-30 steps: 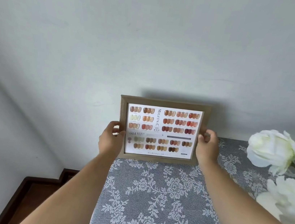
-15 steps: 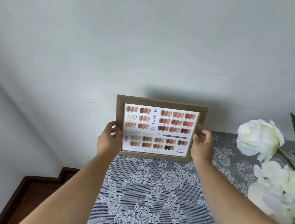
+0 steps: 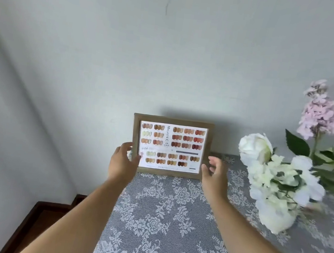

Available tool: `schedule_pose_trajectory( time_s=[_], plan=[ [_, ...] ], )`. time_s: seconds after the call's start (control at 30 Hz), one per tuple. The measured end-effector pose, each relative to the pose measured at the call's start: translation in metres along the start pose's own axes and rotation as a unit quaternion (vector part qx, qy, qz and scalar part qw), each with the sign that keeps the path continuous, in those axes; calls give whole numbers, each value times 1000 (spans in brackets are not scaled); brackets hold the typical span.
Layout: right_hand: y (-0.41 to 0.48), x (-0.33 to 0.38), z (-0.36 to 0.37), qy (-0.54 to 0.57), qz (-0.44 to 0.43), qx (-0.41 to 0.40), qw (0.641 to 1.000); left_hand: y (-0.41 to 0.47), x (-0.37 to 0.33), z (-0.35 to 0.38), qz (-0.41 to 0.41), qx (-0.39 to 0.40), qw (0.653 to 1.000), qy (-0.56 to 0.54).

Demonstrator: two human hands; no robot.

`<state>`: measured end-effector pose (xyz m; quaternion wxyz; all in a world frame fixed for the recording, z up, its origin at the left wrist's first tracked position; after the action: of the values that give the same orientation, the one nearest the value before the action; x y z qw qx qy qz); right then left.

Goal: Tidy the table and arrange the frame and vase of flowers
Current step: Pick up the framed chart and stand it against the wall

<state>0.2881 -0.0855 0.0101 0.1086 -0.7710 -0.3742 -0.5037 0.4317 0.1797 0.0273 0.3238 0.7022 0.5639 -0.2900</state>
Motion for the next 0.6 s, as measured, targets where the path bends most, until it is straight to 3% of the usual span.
schedule_pose_trajectory(
  time_s=[0.27,0.43,0.6],
  plan=[
    [-98,-46,-74,-37,12,185,982,-133,-32,32,12,44,998,47],
    [-141,-100,-130,-106,21,249,962,-217,-35,91,8,138,986,88],
    [-171,-146,-166,-208,45,310,926,-287,-37,148,47,244,954,170]
  ],
)
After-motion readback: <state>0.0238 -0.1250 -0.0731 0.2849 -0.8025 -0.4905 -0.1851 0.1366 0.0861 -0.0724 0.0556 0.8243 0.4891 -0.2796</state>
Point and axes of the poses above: each hand's wrist, its own y-axis towards the middle knuckle, its own z-axis out of the palm, x = y × z, the point moved 8 cm from there along y, towards the middle knuckle, and after that the axes turned 2 degrees about x, right-handed, at the moved point
